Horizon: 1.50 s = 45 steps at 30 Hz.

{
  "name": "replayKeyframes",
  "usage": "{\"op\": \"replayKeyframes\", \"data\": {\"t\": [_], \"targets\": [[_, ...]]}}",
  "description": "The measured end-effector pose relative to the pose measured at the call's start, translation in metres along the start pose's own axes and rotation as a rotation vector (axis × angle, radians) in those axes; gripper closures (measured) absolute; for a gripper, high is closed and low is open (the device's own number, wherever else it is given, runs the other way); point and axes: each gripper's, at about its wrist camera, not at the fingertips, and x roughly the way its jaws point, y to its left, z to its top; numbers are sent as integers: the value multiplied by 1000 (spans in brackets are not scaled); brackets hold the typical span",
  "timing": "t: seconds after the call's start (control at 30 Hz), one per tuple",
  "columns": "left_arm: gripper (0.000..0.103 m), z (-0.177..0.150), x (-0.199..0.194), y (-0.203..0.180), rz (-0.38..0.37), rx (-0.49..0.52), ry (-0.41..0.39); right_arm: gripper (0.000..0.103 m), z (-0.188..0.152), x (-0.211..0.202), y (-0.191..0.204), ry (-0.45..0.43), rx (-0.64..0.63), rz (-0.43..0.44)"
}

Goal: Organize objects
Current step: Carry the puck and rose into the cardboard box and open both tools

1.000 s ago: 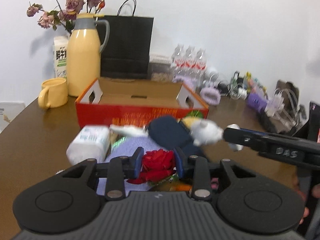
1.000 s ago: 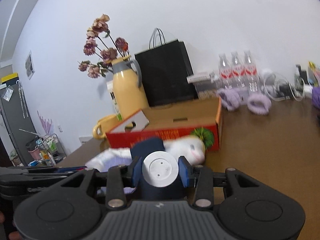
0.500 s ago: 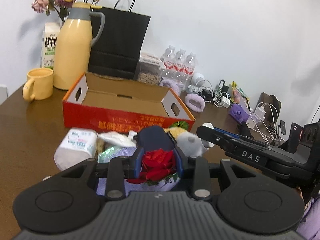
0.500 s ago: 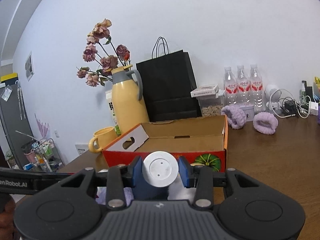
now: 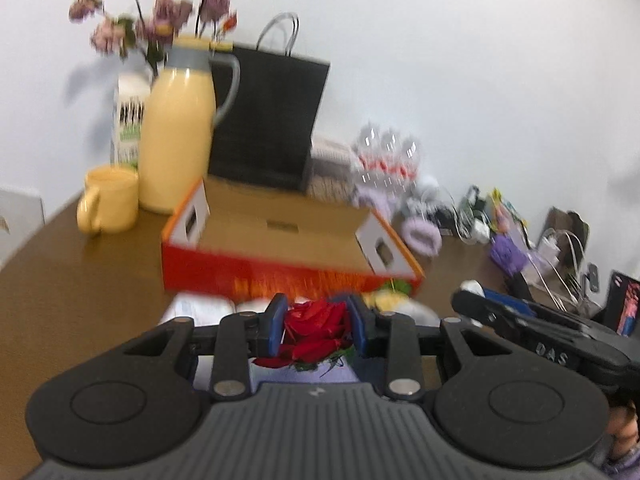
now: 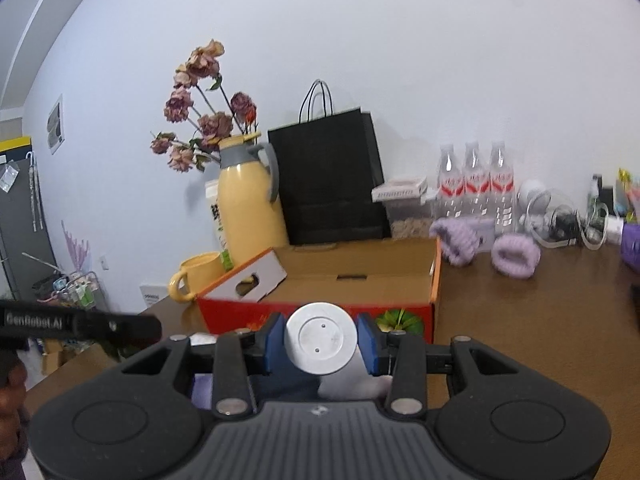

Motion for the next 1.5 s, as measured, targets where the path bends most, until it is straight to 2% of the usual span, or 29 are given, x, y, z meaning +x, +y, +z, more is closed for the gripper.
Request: {"op": "replayKeyframes", "data": {"t": [0.13, 0.27, 0.5, 0.6, 0.7, 0.77, 0.8, 0.83, 0.87, 0.9, 0.93, 1.0, 1.3, 1.5], "targets": [[70, 27, 25, -3, 36, 6, -59, 65, 23, 21, -3, -24, -37, -28], [69, 44, 62, -3, 97, 10, -83, 65, 41, 60, -7, -6, -72, -62], [69, 56, 142, 6, 219, 27, -44, 65, 50, 142, -19, 105, -101, -127], [69, 51, 163, 10, 228, 50, -7, 65, 45, 171, -21, 167, -107, -146], [67, 48, 173, 14, 229, 65, 11, 64, 38, 182, -22, 195, -115, -152], [58, 45, 177, 16, 229, 69, 20, 64, 34, 184, -24, 216, -112, -157], [41, 44, 178, 17, 230, 72, 24, 63, 33, 185, -25, 224, -107, -158], [20, 43, 177, 17, 231, 74, 21, 54, 33, 185, -27, 228, -101, -157], [12, 42, 176, 17, 226, 74, 6, 46, 33, 184, -28, 230, -97, -159], [0, 42, 174, 16, 225, 73, -9, 29, 33, 183, -29, 226, -95, -162], [0, 43, 171, 16, 230, 71, -26, 13, 34, 181, -28, 219, -97, -164], [0, 45, 168, 14, 231, 68, -37, 1, 35, 177, -28, 199, -100, -165], [0, 50, 144, 2, 221, 92, -91, 0, 44, 157, -25, 142, -95, -189], [0, 50, 122, -1, 222, 94, -98, 0, 48, 132, -17, 113, -100, -187]]}}
